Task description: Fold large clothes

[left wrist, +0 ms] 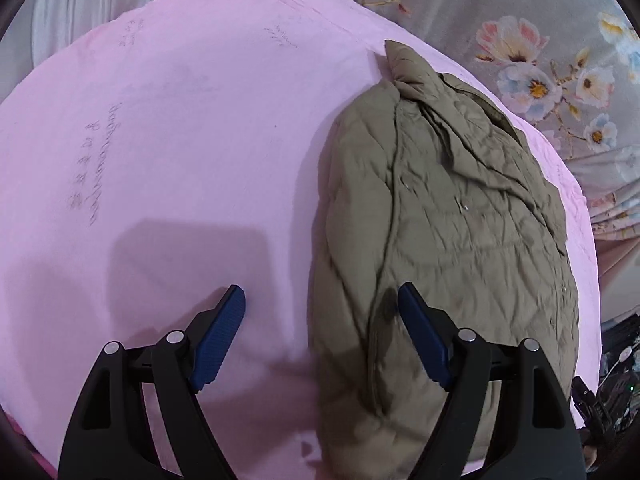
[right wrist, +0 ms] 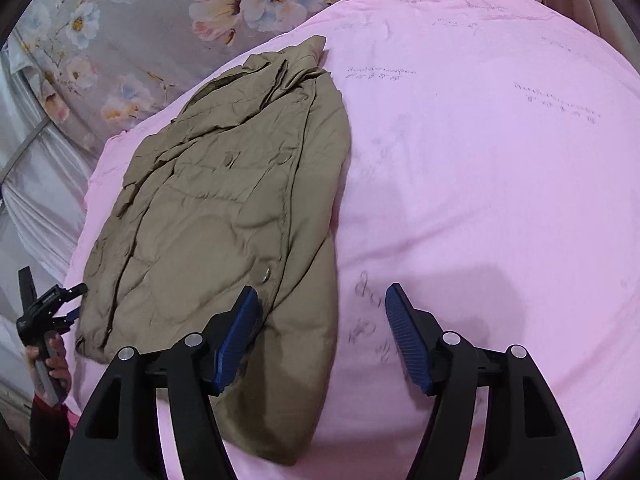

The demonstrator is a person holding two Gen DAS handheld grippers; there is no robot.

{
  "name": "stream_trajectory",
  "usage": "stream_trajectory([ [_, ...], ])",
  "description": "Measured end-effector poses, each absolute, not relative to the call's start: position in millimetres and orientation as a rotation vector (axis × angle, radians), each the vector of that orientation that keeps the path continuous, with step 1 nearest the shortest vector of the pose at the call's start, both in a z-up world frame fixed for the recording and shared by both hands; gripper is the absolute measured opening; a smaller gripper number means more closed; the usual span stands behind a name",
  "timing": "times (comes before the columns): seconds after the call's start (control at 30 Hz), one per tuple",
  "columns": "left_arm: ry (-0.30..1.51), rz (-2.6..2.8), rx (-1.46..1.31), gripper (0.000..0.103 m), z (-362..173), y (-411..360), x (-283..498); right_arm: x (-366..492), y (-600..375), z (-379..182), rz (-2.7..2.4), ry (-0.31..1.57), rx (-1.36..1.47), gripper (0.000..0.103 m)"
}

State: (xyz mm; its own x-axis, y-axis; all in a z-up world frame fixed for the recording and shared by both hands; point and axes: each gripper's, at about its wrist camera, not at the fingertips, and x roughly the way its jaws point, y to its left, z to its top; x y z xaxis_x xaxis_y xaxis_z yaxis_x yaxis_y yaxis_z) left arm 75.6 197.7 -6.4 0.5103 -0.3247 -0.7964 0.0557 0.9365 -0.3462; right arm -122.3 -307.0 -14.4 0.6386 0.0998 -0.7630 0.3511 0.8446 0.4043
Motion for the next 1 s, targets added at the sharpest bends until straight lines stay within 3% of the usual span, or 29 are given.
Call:
stream_trajectory([
  [0.23,1.008,-0.294,-0.306,0.074,-8.3,178.2,52.4,-131.1,-273.9,-17.6,-0.081,0.852,0.59,0.067],
  [0.33,1.009,-0.319,-0.305,0.062,-8.4,165.1,46.5,-128.6,-274.1,-19.4,-0.053,0.834,0.654,0.065],
  [0.37,1.001,-0.304,-0.28,0.055,-8.0,160.3,44.6,-128.0,-273.7,-20.2,-0.051,0.827,0.663,0.06],
  [0.5,0.993,-0.321,-0.314,0.018,-3.6,159.6,42.5,-126.2,-272.6,-22.3,-0.02,0.822,0.692,0.021],
  [0.57,0.974,-0.345,-0.331,0.011,6.6,162.7,38.2,-129.6,-273.0,-19.9,0.003,0.796,0.722,0.015],
  [1.0,0.708,-0.549,-0.358,0.006,139.8,208.2,-70.0,-228.0,-270.6,107.8,0.179,0.356,0.6,0.009],
])
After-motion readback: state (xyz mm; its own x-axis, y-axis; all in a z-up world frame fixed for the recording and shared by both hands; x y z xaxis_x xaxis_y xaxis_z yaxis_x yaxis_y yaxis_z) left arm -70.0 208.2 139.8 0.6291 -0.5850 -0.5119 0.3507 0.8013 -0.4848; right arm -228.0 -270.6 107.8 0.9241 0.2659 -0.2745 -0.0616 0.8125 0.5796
